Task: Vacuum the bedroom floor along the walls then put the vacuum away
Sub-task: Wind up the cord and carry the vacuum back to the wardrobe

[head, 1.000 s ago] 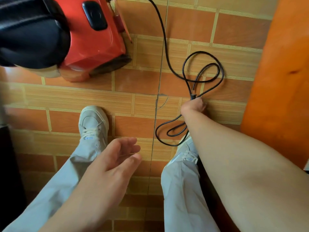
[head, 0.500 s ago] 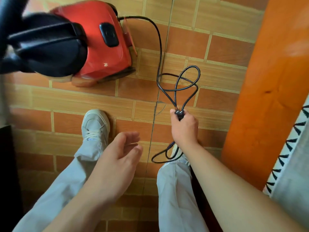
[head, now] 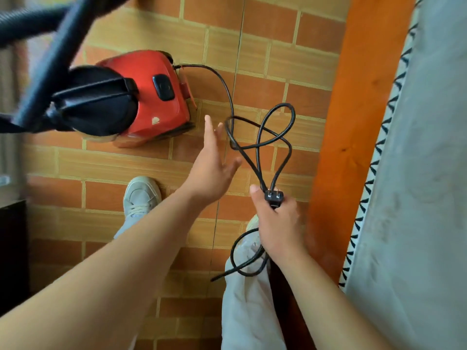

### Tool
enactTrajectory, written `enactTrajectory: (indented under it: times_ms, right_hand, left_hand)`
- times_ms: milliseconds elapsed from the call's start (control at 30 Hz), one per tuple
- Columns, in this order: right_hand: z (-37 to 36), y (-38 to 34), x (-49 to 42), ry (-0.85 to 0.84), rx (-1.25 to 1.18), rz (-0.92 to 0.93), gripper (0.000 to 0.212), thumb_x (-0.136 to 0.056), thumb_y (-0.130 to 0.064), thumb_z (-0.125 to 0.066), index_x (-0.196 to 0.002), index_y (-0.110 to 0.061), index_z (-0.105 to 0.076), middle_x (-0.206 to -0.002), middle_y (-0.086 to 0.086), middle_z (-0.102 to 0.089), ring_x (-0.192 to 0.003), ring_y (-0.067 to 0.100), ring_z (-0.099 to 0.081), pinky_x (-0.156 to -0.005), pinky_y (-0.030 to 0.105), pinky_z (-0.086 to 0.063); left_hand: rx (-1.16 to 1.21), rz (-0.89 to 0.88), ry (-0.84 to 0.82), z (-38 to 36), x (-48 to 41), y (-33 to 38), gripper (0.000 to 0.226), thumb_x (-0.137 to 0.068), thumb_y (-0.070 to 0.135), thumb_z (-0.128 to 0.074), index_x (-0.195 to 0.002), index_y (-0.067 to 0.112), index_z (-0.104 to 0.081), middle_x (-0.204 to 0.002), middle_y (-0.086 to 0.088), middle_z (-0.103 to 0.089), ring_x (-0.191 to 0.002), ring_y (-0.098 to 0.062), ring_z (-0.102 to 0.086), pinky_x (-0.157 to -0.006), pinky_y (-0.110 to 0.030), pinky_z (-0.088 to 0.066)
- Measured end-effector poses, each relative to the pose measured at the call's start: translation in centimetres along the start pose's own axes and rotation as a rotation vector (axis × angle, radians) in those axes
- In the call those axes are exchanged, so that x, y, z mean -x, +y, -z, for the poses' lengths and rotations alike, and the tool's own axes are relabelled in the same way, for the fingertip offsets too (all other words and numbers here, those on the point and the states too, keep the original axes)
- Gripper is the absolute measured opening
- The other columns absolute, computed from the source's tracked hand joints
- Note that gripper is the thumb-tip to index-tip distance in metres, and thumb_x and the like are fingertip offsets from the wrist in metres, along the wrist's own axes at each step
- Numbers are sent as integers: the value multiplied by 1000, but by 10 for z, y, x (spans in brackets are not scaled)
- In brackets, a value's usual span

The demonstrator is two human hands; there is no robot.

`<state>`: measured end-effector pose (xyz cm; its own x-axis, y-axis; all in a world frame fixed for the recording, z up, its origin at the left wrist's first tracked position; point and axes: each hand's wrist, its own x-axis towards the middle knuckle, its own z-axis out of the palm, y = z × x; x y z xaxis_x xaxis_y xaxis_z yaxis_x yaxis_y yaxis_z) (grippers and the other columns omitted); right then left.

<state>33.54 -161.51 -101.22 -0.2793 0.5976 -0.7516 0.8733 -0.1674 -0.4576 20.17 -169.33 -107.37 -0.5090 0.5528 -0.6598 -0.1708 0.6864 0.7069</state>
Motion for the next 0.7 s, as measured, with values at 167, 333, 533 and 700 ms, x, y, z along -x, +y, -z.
enactTrajectory:
  times_ms: [167, 333, 533, 700]
  right_hand:
    - [27, -26, -2, 12, -93, 78, 46, -97, -47, -62, -65, -18, -49, -49, -13, -45, -48, 4, -42, -46, 13, -34]
    - [51, -42, -14, 198, -156, 192, 40, -99, -47, -58, -70, -23, -47, -59, -3, -49, -52, 16, -46, -53, 32, -41]
    - [61, -63, -57, 296, -323, 274, 30, -103, -36, -57, -97, -8, -64, -76, -1, -72, -66, 17, -73, -59, 33, -60]
    - [11, -96, -82, -3, -138, 334, 11, -100, -41, -61, -93, -32, -65, -90, -9, -75, -85, 11, -74, -75, 46, -63]
  left_hand:
    - [-180, -195, -8, -8, -20, 28, 35, -103, 31, -60, -137, 23, -55, -143, -3, -59, -138, -19, -46, -124, -42, -24]
    - [-150, -92, 126, -1, -30, 31, 35, -109, 38, -42, -102, 18, -69, -94, 5, -74, -83, -19, -67, -80, -42, -54]
    - [97, 18, 143, 16, -26, 15, 25, -111, 30, -43, -110, 15, -63, -92, 4, -76, -84, -1, -70, -95, -41, -57]
    - [116, -45, 90, 21, -26, 20, 23, -111, 26, -41, -116, 11, -58, -99, 5, -73, -88, -1, -70, -95, -40, -57]
